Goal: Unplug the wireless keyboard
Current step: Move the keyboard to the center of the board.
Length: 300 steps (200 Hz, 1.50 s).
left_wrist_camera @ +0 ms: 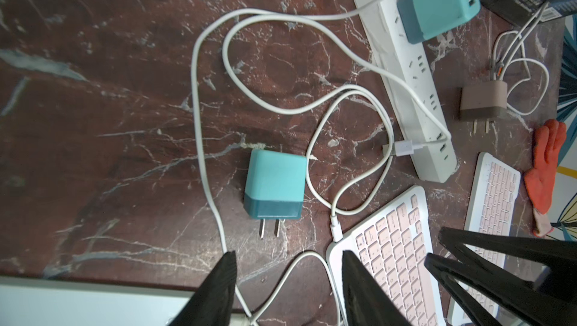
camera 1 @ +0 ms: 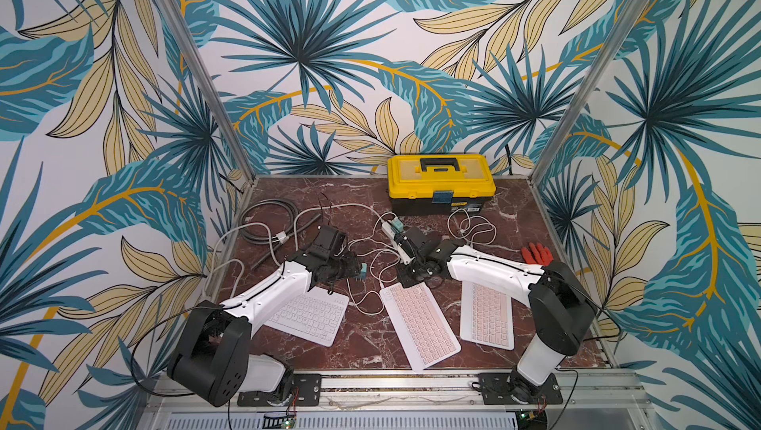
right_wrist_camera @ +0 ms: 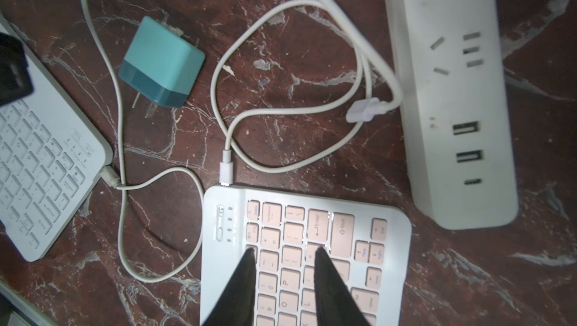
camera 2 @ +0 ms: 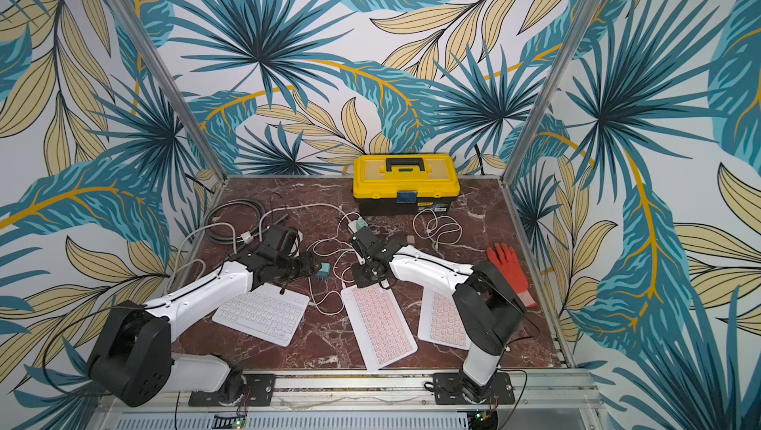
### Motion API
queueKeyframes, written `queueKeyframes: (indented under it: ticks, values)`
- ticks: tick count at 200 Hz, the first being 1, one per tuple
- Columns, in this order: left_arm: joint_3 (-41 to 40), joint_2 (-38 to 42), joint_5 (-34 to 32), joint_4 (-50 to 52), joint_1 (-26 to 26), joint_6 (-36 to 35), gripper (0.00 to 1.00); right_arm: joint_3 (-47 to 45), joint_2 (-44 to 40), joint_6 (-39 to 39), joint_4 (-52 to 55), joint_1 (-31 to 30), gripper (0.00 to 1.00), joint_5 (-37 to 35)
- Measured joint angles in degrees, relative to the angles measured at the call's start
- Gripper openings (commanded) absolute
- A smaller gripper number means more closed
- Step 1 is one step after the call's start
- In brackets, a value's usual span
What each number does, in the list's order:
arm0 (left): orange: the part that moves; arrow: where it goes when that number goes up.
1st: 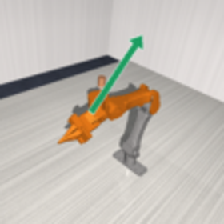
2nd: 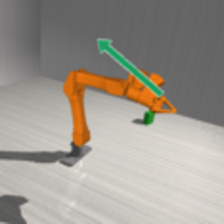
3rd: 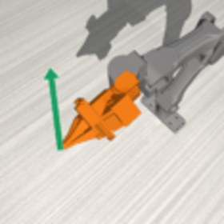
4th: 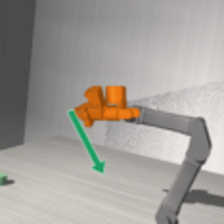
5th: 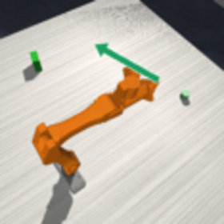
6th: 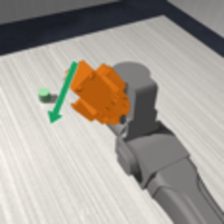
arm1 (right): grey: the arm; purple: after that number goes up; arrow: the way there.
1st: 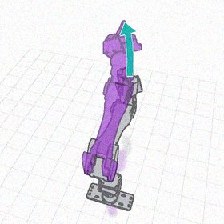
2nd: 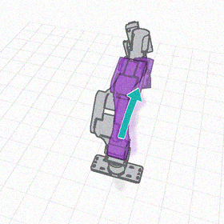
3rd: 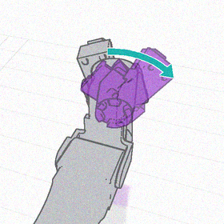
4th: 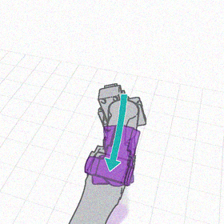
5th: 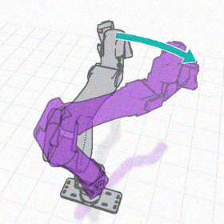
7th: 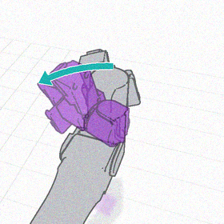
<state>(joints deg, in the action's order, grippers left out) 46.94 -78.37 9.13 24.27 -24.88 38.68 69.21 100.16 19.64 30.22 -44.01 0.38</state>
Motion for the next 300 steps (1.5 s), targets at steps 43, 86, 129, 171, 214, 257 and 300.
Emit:
queueKeyframes:
  ticks: [43, 86, 129, 171, 214, 257, 300]
  values:
    - [-3.96, 4.33, -1.9, -0.83, -1.29, 1.73, 0.56, 8.0, 6.86, 2.54, 2.89, -3.39, 0.31, -2.25]
    - [-8.87, 7.65, -2.45, -3.02, -1.29, 3.19, 0.56, 13.27, 12.31, 4.72, 5.68, -6.29, 0.3, -3.54]
    - [-10.32, 8.02, -1.86, -5.4, -1.29, 3.37, 0.56, 15.32, 16.33, 6.34, 7.67, -6.73, 0.27, -3.82]
    - [-11.82, 8.52, -1.84, -7.08, -1.29, 3.37, 0.56, 18.16, 18.29, 6.97, 8.83, -6.78, 0.25, -3.8]
    - [-14.82, 9.66, -1.88, -9.4, -1.29, 4.31, 0.56, 20.94, 21.42, 6.95, 10.4, -6.99, 0.25, -3.78]
    - [-15.5, 10.36, -1.88, -10.73, -1.29, 4.48, 0.56, 23.23, 22.95, 6.97, 13.44, -7.58, 0.22, -4.09]
    - [-15.74, 11.5, -1.9, -11.45, -1.29, 4.46, 0.56, 26.1, 24.74, 6.84, 16.87, -7.91, 0.1, -5.97]
